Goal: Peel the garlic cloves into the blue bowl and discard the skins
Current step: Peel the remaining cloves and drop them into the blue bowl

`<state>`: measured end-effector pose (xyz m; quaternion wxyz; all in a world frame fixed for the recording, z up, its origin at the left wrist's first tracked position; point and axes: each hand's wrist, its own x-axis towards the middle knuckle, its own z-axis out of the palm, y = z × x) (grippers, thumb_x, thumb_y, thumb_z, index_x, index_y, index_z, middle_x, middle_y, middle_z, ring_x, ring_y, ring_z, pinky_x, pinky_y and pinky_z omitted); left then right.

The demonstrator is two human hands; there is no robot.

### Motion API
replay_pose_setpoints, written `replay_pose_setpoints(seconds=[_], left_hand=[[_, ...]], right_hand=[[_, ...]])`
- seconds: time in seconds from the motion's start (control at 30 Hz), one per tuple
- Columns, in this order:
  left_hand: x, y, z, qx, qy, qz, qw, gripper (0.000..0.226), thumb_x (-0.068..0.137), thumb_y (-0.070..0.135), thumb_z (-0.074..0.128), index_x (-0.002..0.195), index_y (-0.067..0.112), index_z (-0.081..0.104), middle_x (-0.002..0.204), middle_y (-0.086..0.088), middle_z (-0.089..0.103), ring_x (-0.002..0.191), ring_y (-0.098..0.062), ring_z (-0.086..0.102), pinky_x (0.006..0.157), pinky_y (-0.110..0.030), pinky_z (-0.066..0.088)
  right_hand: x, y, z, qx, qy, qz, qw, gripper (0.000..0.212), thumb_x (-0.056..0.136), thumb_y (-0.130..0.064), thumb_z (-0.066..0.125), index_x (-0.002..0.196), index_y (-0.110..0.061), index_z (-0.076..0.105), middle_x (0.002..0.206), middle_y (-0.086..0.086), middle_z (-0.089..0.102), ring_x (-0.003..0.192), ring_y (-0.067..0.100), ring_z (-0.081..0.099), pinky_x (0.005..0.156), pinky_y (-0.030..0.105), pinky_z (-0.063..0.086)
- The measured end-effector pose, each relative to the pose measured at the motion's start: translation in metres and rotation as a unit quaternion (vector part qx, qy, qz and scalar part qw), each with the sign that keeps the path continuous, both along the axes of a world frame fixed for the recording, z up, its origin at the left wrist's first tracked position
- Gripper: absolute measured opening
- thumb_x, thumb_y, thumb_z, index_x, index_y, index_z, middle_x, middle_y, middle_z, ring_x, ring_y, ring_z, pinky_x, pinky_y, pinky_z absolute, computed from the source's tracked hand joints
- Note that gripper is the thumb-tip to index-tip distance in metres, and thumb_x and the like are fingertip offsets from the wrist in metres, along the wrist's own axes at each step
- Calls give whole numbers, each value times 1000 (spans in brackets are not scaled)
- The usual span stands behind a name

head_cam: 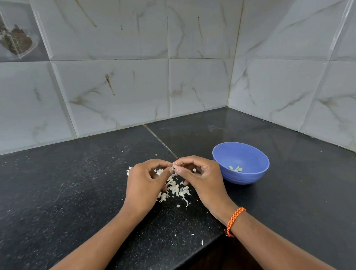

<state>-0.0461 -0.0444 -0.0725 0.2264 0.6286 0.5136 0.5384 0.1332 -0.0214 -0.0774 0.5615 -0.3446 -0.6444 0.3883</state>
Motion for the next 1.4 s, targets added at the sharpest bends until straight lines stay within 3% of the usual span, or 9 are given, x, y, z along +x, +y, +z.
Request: replay_pose_setpoints(seconds=[0.17,0.27,0.37,0.47,0.6,0.77,0.93,1.2,1.4], left_hand=[[1,-2,2,3,1,13,1000,6,97,27,82,91,28,83,62,13,73,45,-5,61,51,-12,41],[0,-2,3,10,14,21,1000,8,96,28,83,88,31,82,67,13,75,49,-12,67,54,-17,44],[1,-1,0,15,19,28,999,13,95,26,84,84,32,81,67,10,74,52,-18,68,54,-31,50],[0,1,-2,22,33,37,999,16,93,23,83,82,33,79,72,12,75,55,-19,68,58,-38,56],[-1,2,-3,28,34,42,998,18,91,18,82,80,32,78,82,12,77,57,-17,67,60,-39,57],[-1,2,-1,22,14,26,999,16,94,19,79,82,30,77,84,8,77,60,-26,69,65,-50,59],[1,0,0,24,6,25,999,18,95,19,79,94,37,79,97,13,79,58,-25,71,65,-51,62],[1,-1,1,11,4,56,998,17,92,19,81,81,32,78,57,2,70,51,-25,68,56,-35,53],[1,0,0,2,19,72,997,15,92,24,80,80,31,76,52,2,66,49,-26,65,56,-42,55]], right_hand=[[-2,0,-2,33,-37,-18,999,13,95,-9,79,102,-20,81,99,-4,79,89,23,73,69,44,63],[-3,-2,-1,50,-45,-31,997,29,95,-6,78,116,-26,77,101,-6,79,83,22,69,64,33,60],[-3,-2,-3,77,-79,-63,992,40,94,-4,77,123,-32,75,102,-8,77,85,20,66,65,20,54],[-5,-1,-7,131,-157,-120,972,47,92,-5,77,126,-39,73,103,-14,71,96,16,63,73,29,56],[-6,-1,-7,188,-214,-136,949,47,93,-6,76,130,-34,71,107,-20,68,102,11,61,76,32,56],[-7,-3,-5,171,-175,-124,962,31,94,-9,80,119,-27,74,103,-18,71,98,11,67,72,30,56],[-8,-1,-5,140,-151,-113,972,19,96,-15,80,111,-26,73,99,-14,74,95,13,72,73,34,59],[-9,-3,-5,130,-147,-96,976,23,96,-16,81,116,-23,73,98,-12,75,92,11,73,70,23,59],[-9,-2,-5,135,-155,-92,974,15,97,-13,79,108,-22,74,95,-14,74,87,15,72,67,29,59]])
